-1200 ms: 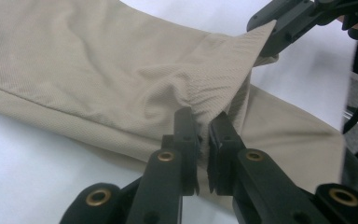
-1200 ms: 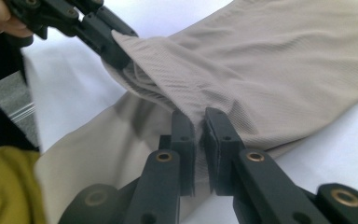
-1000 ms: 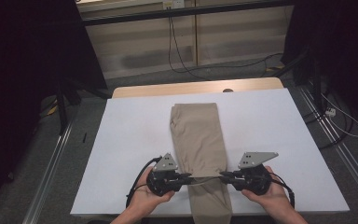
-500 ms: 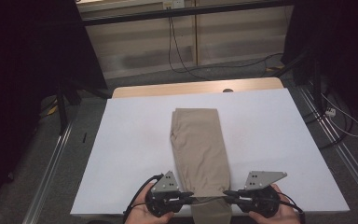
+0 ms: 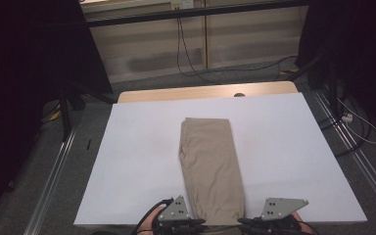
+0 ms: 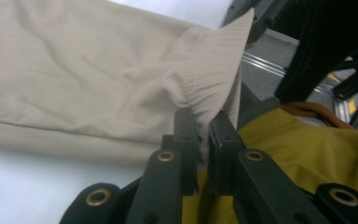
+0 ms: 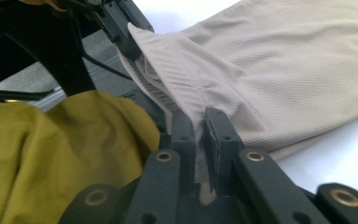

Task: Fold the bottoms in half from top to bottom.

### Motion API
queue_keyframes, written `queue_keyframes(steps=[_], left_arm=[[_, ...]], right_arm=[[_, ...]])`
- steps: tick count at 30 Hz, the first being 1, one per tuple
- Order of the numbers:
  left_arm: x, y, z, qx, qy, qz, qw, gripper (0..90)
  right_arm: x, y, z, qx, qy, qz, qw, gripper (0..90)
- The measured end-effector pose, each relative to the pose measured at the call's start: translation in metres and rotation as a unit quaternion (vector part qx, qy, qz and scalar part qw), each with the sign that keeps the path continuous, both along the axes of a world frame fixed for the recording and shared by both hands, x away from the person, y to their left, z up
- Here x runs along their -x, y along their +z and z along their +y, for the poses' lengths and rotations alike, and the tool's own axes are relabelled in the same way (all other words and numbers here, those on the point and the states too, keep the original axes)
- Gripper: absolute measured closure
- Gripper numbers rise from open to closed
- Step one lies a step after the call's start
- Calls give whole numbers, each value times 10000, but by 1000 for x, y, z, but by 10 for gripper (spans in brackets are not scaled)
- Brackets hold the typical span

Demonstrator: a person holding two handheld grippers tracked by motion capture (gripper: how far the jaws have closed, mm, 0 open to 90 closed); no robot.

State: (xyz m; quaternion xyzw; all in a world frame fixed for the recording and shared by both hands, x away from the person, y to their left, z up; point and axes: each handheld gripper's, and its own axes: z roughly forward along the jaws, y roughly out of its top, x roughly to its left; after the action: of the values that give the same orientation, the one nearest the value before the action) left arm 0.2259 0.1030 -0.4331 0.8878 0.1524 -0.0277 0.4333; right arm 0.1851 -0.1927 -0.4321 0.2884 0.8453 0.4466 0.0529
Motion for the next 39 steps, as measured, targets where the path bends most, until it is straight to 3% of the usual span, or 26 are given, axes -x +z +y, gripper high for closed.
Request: queue_keyframes(steps=[4, 8, 9, 11, 12, 14, 21, 24, 26, 31, 34, 39], left_arm=[[9, -2, 1, -12, -127, 92, 9999, 838], [6, -4, 0, 45, -251, 250, 9994, 819], [5, -4, 0, 51, -200, 258, 9995, 786], [0, -5, 2, 107, -95, 330, 9994, 655], [-2, -4, 2, 63, 61, 268, 9996, 600], [-8, -4, 3, 138, 213, 330, 9991, 512], [-29, -9, 3, -6, 677, -121, 9976, 395], [-40, -9, 2, 1, 1001, -287, 9946, 253], [-47, -8, 1, -29, 1242, -433, 9913, 208], [-71, -1, 1, 64, 1570, -623, 9856, 113], [-88, 2, 6, 138, 1760, -799, 9810, 123], [-116, 4, 13, 283, 2102, -819, 9738, 118]], right_arm=[[9, -1, 0, -43, 68, 89, 9999, 828], [12, -4, 1, 12, 101, 169, 9998, 814], [12, -4, 0, -4, 134, 99, 9999, 778], [9, -4, -1, 17, -75, 52, 10000, 582], [7, -5, -2, 14, -128, 85, 9999, 525], [2, -7, -3, 6, -292, 77, 9995, 454], [-18, -9, -8, -54, -729, -46, 9973, 337], [-25, -9, -10, -89, -884, -146, 9959, 311], [-34, -8, -10, -152, -996, -207, 9947, 281], [-60, -5, -10, -159, -1129, -276, 9931, 238], [-77, -4, -11, -112, -1265, -326, 9914, 202], [-100, 0, -12, -126, -1338, -352, 9903, 203]])
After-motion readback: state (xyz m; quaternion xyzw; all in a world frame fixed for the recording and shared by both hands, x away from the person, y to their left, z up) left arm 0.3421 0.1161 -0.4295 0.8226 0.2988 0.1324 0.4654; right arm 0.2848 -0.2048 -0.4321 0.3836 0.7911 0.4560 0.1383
